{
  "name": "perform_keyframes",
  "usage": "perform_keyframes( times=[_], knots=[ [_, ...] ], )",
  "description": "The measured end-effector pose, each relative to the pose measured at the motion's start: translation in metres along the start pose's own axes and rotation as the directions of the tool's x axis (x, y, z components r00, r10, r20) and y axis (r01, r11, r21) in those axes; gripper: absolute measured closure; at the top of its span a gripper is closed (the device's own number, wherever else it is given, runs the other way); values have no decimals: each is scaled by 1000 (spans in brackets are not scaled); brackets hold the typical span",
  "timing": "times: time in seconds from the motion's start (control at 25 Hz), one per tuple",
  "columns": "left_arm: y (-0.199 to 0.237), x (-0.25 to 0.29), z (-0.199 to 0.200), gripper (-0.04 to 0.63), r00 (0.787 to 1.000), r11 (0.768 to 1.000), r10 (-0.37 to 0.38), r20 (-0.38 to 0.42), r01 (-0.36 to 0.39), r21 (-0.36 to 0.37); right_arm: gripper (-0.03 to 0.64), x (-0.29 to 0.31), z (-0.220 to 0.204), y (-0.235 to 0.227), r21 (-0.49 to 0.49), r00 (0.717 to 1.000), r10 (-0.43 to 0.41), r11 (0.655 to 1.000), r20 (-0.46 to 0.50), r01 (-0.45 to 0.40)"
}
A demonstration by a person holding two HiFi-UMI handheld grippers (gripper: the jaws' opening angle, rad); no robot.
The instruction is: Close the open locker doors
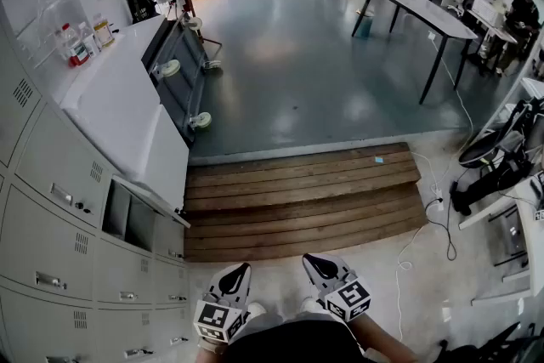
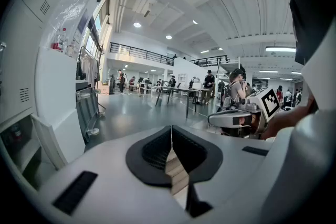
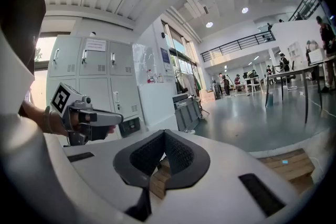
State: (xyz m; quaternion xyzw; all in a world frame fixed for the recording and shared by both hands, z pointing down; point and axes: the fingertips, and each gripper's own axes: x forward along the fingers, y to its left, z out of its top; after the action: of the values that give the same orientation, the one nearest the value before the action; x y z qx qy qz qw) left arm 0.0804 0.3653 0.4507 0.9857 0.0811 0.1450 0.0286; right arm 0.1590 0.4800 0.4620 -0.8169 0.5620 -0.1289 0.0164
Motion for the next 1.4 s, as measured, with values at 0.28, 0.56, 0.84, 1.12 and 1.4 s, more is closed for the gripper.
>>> perform_keyframes(
  times=[0.28, 0.56, 0.84, 1.12, 1.4],
  knots=[
    [44, -36, 14, 575, 998, 1000, 4, 59, -4, -10, 588, 27, 7, 37, -4, 999, -33, 999, -21, 33],
    [102, -65, -6, 575, 997, 999, -8, 79, 11, -33, 588, 76, 13, 87, -47, 1000, -17, 999, -9, 16],
    [150, -79, -20, 575, 1000, 998, 25, 14, -24, -63, 588, 121, 6, 94, 3, 998, -29, 1000, -51, 30],
    [189, -56, -21, 575, 998, 996, 59, 24, -57, -74, 588, 176, 4, 73, 23, 996, 1, 1000, -86, 1],
    [231, -13, -17, 575, 995, 992, 100, -8, -101, -71, 588, 240, 28, 43, 27, 992, 91, 996, -85, -89]
  ],
)
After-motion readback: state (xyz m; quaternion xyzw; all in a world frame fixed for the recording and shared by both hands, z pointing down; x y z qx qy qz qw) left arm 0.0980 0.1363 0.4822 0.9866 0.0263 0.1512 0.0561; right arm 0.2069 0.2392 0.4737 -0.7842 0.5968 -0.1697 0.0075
